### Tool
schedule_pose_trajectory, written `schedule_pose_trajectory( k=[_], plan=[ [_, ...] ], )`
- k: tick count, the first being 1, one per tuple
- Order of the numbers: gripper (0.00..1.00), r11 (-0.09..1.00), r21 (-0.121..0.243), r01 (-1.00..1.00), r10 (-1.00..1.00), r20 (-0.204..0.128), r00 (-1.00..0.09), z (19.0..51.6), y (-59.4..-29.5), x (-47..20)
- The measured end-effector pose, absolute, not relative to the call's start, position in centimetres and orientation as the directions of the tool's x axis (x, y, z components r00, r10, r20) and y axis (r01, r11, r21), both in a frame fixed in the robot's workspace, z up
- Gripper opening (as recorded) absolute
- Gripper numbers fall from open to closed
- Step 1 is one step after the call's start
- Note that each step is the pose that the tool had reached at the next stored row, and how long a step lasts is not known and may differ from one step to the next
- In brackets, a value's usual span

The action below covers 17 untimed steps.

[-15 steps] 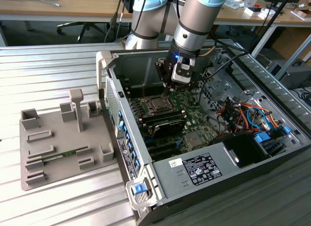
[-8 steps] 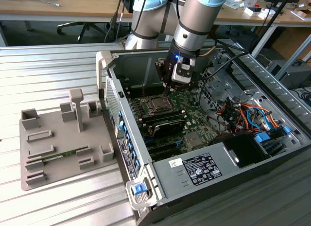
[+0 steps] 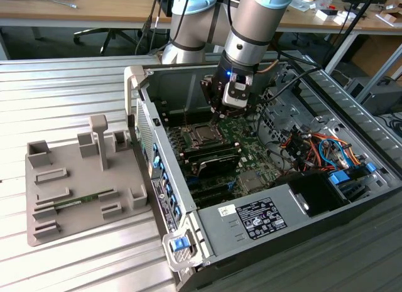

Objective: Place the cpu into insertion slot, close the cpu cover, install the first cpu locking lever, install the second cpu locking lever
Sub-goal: 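Install the first cpu locking lever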

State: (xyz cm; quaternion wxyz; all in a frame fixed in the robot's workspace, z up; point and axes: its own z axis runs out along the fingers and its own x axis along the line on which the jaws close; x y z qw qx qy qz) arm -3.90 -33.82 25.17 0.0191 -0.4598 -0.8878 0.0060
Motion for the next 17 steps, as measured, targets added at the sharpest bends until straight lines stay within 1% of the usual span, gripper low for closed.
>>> schedule_pose_trajectory(
  k=[17],
  plan=[
    [0.1,0.596,-0.028,0.803,0.803,0.028,-0.595,25.17,-33.82,-3.9]
  ],
)
